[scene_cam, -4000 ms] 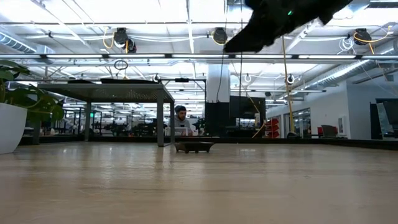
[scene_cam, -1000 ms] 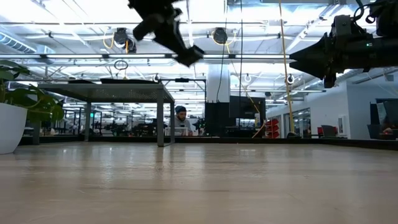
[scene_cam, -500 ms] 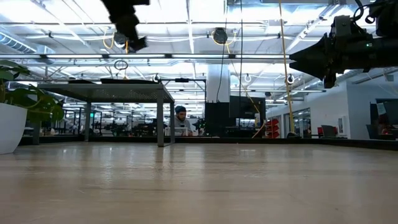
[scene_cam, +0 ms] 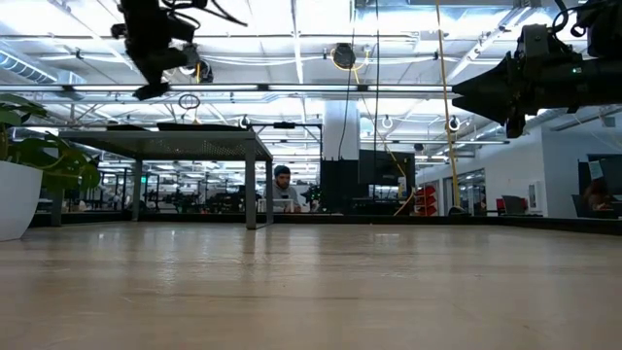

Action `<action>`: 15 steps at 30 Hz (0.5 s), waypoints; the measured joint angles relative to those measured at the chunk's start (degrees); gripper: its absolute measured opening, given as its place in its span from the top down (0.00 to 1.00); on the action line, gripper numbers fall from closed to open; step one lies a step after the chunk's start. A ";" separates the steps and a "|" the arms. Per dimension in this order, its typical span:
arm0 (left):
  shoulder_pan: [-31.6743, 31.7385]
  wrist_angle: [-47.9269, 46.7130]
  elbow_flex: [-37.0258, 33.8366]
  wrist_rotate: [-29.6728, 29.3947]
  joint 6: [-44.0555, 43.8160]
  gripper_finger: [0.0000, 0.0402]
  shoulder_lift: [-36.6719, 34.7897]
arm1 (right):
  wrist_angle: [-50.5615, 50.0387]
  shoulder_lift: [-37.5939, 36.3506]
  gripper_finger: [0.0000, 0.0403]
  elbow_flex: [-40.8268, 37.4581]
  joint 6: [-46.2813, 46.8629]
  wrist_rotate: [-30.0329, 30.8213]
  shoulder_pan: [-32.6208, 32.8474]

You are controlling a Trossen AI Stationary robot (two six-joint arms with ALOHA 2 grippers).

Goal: Pick & Place Mini shaped plates
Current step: Stack the square plate on top of the square plate on the shelf

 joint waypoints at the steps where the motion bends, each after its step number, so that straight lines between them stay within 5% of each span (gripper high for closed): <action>1: 0.60 -1.33 0.00 0.00 -1.44 0.98 -0.02 | -0.02 0.02 0.68 0.00 0.00 0.00 0.00; 15: 6.38 -4.39 -0.95 0.02 -13.30 0.98 -0.04 | 0.00 0.00 0.68 0.00 0.00 0.00 0.00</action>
